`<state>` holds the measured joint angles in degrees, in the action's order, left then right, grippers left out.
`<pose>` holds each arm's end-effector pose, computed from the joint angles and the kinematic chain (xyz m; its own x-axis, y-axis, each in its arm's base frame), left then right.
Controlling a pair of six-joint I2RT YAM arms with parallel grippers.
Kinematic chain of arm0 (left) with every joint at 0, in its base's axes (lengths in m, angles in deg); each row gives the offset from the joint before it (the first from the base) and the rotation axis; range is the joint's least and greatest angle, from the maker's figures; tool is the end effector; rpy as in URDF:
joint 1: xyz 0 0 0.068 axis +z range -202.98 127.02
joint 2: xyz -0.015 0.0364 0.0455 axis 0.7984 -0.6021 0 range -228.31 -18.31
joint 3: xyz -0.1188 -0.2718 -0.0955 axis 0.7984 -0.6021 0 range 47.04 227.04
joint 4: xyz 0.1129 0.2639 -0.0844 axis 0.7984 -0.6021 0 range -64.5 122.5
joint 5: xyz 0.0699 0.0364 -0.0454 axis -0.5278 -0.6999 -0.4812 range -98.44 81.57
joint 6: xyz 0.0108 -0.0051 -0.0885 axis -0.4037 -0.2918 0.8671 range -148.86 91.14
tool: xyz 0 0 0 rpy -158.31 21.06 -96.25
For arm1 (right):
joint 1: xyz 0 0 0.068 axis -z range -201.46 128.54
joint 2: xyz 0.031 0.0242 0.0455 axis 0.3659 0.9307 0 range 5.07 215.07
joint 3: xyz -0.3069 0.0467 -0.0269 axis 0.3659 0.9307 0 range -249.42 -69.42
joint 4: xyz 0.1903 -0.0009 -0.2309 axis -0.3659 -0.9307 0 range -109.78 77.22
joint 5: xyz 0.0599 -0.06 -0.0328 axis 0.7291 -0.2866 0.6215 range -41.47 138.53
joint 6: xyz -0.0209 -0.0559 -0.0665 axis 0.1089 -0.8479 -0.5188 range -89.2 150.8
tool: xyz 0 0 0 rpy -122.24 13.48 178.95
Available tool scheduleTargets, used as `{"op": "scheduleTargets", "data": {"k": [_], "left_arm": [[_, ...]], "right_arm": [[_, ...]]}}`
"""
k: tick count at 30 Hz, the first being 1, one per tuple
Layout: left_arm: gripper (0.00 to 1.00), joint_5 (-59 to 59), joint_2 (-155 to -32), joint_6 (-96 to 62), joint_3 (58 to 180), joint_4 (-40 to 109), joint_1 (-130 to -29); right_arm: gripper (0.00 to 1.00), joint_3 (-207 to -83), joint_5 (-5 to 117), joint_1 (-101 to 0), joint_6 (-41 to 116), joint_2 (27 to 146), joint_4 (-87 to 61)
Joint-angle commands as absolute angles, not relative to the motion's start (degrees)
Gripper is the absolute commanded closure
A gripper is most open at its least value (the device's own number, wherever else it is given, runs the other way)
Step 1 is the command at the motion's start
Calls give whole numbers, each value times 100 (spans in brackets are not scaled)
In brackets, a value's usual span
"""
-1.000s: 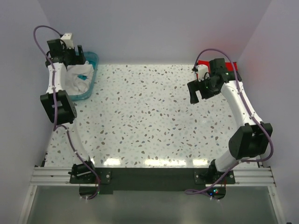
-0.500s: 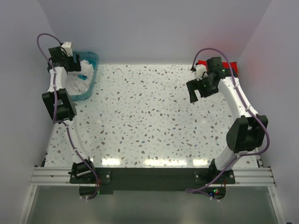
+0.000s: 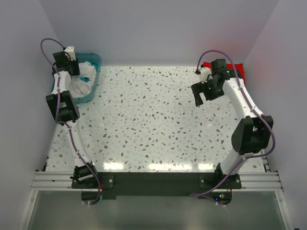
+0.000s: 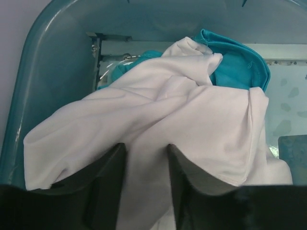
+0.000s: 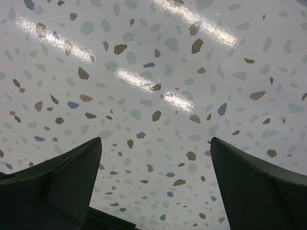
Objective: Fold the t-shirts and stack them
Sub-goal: Grab the tshirt from the pile, then move the tshirt to the center of the board
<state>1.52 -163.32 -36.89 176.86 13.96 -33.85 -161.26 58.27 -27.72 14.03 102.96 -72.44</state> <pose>0.6531 0.2119 0.1864 -0.5457 -0.0436 -0.8368 -0.1118 0.9935 0.0211 0.4101 0.0584 0.3052 -0.8165 -0.3758 -0.4382 -0.4307 0.9021 0.0289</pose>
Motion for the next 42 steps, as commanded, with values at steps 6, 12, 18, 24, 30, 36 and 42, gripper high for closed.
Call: {"op": "scheduleTargets", "data": {"k": [6,12,18,24,30,36,42], "left_arm": [[95,342,-16263,-3563,18090,1923,-3312],[100,764,-15420,-3308,17906,2090,-3312],[100,1335,-14313,-2983,17721,2046,-3303],[100,2231,-13354,-2289,17747,1826,-3329],[100,2988,-12563,-1595,17958,1668,-3758],[100,3603,-12018,-796,18002,1843,-4585],[100,4614,-11789,1182,17783,3589,-4779]], "right_arm": [[1,-16399,5697,-2761,1278,10298,-7412],[2,-16408,5741,-2761,1278,10123,-7404],[1,-16329,5934,-2735,1331,9885,-7255],[1,-16031,6092,-2691,1384,9473,-7017],[1,-15890,6320,-2612,1463,9209,-6859],[1,-15828,6488,-2489,1542,9059,-6797],[1,-15767,6646,-2313,1568,8944,-6806]]}}
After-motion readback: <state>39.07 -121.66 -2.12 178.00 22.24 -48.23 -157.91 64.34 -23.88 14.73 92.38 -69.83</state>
